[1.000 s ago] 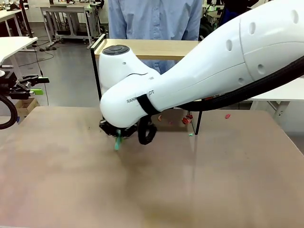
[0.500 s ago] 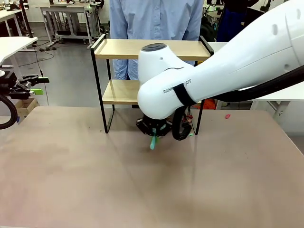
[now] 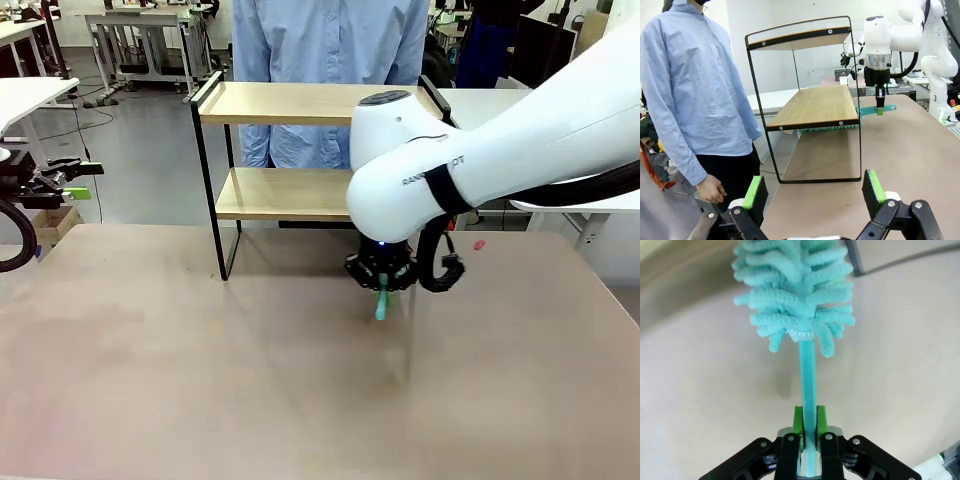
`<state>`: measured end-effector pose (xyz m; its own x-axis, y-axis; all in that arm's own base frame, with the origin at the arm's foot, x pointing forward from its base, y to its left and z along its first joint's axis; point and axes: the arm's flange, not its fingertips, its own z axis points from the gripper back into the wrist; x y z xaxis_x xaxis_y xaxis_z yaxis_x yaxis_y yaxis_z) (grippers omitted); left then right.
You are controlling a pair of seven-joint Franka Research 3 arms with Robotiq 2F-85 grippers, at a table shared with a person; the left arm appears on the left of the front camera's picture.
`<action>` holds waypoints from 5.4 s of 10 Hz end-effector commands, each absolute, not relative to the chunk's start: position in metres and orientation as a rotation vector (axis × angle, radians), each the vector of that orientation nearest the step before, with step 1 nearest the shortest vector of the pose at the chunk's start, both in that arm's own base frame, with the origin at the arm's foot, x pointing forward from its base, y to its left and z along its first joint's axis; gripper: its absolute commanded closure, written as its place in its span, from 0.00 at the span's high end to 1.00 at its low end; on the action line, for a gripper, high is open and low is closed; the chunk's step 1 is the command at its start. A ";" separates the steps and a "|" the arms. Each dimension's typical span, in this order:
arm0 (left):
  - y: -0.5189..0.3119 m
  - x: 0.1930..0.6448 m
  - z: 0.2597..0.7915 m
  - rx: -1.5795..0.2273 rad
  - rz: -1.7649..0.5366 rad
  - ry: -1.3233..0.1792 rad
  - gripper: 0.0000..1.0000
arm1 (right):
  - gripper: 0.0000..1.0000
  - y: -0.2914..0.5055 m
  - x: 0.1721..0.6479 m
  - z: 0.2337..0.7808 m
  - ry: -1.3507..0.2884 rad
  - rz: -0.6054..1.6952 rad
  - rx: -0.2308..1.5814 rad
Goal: Clean the shelf.
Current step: Clean the specific section of the Shelf indicated by the human with the Duster, then hand the Duster back to the human.
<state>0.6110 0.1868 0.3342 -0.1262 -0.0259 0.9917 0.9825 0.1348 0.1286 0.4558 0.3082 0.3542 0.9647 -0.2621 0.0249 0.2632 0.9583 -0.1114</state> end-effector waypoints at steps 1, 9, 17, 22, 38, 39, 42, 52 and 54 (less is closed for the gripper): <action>0.186 0.610 0.338 -1.030 -1.212 -1.353 1.00 | 0.13 0.279 0.449 0.354 0.032 -0.271 -0.155; 0.186 0.610 0.338 -1.030 -1.212 -1.353 1.00 | 0.13 0.267 0.442 0.379 -0.078 -0.205 -0.096; 0.186 0.610 0.338 -1.030 -1.212 -1.353 1.00 | 0.13 0.188 0.389 0.455 -0.084 0.274 0.096; 0.186 0.610 0.338 -1.030 -1.212 -1.353 1.00 | 0.13 0.152 0.352 0.475 -0.074 0.706 0.142; 0.186 0.610 0.338 -1.030 -1.212 -1.353 1.00 | 0.13 0.104 0.242 0.526 0.143 0.949 0.082; 0.186 0.610 0.338 -1.030 -1.212 -1.353 1.00 | 0.13 0.104 0.242 0.526 0.143 0.949 0.082; 0.186 0.610 0.338 -1.030 -1.212 -1.353 1.00 | 0.13 0.104 0.242 0.526 0.143 0.949 0.082; 0.123 0.470 0.409 -0.824 -1.065 -1.532 1.00 | 0.13 0.066 0.373 0.506 -0.315 1.379 0.193; 0.104 0.427 0.409 -0.824 -0.996 -1.500 1.00 | 0.13 0.068 0.391 0.504 -0.341 1.456 0.122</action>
<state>0.4452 0.1148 0.4037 -0.1741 -0.0155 0.9846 0.9196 0.3550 0.1682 0.3799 0.0702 0.5023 0.1342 0.9520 0.2750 -0.9793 0.1699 -0.1101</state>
